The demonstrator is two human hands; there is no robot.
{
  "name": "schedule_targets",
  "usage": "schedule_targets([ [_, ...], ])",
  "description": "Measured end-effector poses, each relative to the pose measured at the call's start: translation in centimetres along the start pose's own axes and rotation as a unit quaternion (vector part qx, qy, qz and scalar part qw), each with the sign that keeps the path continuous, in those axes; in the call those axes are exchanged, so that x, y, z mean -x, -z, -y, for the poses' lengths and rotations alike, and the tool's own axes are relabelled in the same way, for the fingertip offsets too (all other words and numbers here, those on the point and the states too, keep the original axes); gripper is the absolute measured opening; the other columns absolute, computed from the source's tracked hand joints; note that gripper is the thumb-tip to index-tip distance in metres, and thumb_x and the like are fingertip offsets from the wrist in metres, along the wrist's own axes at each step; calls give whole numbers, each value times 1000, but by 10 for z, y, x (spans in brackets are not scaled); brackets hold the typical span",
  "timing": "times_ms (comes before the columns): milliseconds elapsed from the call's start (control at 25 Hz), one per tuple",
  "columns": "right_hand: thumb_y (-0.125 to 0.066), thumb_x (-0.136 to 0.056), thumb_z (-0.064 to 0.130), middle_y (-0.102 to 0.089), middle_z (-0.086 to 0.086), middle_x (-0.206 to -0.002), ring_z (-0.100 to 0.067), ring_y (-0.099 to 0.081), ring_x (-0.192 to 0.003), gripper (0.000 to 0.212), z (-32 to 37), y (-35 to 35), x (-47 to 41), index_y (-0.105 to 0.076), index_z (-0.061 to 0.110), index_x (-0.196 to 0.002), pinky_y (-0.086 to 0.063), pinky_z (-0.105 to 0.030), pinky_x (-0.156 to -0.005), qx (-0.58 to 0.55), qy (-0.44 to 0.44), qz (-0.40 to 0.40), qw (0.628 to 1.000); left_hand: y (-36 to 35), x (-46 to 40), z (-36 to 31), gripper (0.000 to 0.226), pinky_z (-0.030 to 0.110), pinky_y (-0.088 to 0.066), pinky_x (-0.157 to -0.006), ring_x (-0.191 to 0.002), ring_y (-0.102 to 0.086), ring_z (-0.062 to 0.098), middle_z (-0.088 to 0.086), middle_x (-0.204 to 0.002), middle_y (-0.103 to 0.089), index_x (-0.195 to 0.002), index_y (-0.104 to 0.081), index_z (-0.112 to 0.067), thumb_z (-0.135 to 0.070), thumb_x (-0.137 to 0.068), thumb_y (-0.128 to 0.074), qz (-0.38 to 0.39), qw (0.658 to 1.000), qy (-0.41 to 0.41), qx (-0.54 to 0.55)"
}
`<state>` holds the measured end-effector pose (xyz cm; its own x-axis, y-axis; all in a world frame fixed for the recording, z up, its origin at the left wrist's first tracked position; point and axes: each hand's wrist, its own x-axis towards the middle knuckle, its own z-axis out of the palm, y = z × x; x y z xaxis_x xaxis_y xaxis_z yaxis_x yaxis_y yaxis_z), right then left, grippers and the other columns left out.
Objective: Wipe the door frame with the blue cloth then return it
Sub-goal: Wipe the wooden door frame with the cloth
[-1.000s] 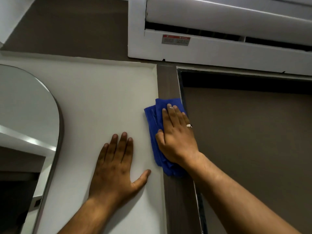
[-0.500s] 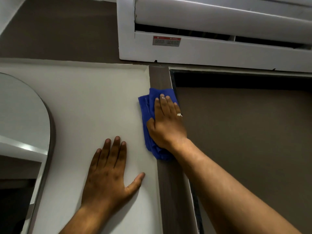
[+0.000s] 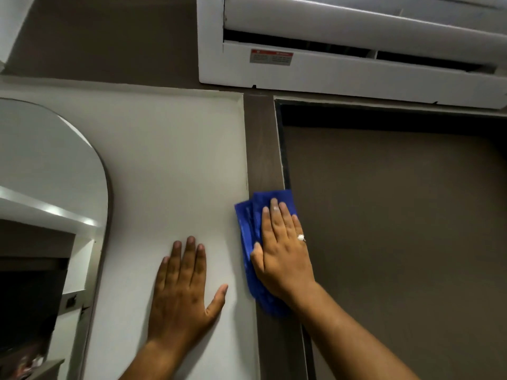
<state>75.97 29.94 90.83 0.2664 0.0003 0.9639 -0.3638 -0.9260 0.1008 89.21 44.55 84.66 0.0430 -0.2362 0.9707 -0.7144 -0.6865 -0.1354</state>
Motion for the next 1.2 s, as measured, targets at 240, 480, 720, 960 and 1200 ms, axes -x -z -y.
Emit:
schedule_targets([
  [240, -27, -92, 34, 3, -14, -160, -26, 7, -147, 68, 11, -9, 9, -3, 5, -149, 3, -43, -120, -4, -46, -29, 999, -7, 16, -5, 83, 45, -8, -119, -149, -6, 32, 17, -161, -9, -150, -14, -6, -60, -88, -26, -4, 1000, 9, -10],
  [480, -34, -90, 33, -10, -18, -158, -32, -6, -147, 69, 23, -28, 114, -13, 1, -148, -8, -49, -120, -15, -55, 3, 998, -2, 56, -13, 84, 46, -4, -119, -148, -6, 35, 18, -160, -10, -150, -14, -3, -58, -89, -29, 64, 998, -4, -18],
  [720, -28, -91, 28, -24, -12, -156, -28, -12, -147, 58, 13, -8, 128, -31, 5, -144, -17, -48, -119, -136, -45, 24, 989, 9, 86, -27, 78, 41, 6, -119, -147, 15, 30, 11, -159, 14, -150, 2, -10, -57, -93, -22, 144, 989, 41, -9],
  [960, -64, -75, 61, -49, -11, -138, -33, -46, -124, 80, -15, 9, 136, -40, 15, -135, -42, -54, -93, -166, -308, -18, 937, 21, 93, -57, 67, 39, -4, -118, -149, 8, 24, 7, -163, 1, -150, -21, -15, -52, -96, -29, 148, 972, 136, 119],
  [1200, -62, -71, 68, -65, 3, -74, -17, -60, -63, 51, -15, 15, 157, -51, 19, -76, -48, -34, -51, -329, -341, 52, 879, 41, 105, -93, 53, 40, -44, -89, -107, -54, 30, 9, -116, -62, -113, -69, -19, -60, -81, -55, 97, 957, 191, 195],
])
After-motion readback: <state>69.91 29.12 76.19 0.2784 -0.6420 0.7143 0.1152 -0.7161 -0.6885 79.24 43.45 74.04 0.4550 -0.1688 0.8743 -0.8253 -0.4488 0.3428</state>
